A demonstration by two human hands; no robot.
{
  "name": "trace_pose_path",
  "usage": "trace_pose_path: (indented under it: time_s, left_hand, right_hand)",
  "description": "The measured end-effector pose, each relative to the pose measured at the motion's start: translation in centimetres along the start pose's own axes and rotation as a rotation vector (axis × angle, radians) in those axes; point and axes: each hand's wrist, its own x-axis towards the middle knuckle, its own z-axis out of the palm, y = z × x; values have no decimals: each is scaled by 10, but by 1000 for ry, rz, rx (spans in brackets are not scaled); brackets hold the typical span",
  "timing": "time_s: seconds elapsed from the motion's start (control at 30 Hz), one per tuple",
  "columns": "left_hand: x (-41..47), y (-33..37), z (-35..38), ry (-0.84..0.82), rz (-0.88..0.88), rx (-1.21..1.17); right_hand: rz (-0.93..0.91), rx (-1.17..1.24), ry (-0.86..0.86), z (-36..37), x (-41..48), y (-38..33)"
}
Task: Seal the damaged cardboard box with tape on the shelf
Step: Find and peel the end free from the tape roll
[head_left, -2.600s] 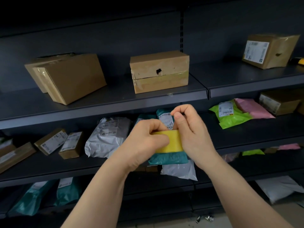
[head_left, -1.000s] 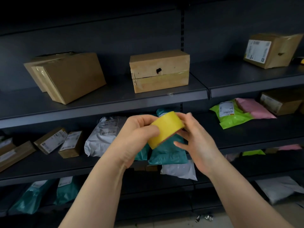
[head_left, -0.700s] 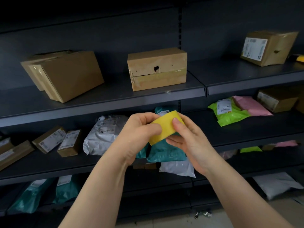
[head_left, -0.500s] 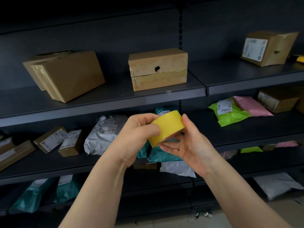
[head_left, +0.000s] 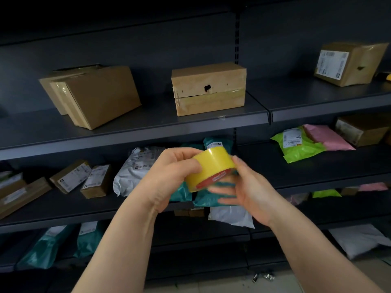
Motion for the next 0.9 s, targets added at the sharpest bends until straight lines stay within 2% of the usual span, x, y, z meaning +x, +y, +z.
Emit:
trace_pose_path:
  time_s: [0.07,0.2,0.27,0.4,0.67,0.9]
  left_hand:
    - [0,1,1,36,-10,38]
    - [-1,5,8,27,25,114]
    - [-2,5,8,21,29,98]
    - [-5,4,5,-4,36,83]
    - [-10,4,1,-39,64,10]
    - [-14,5,6,-101,75,-58]
  right_hand:
    - [-175,-189,95,3,-4,0]
    - [-397,-269,39,14,-11,5]
    - [-430,-268,49,13,-10,5]
    - [-377,-130,42,9,-9,7]
    - [-173,306,-41,8,-12,8]
    - [14,701,-175,18,-14,14]
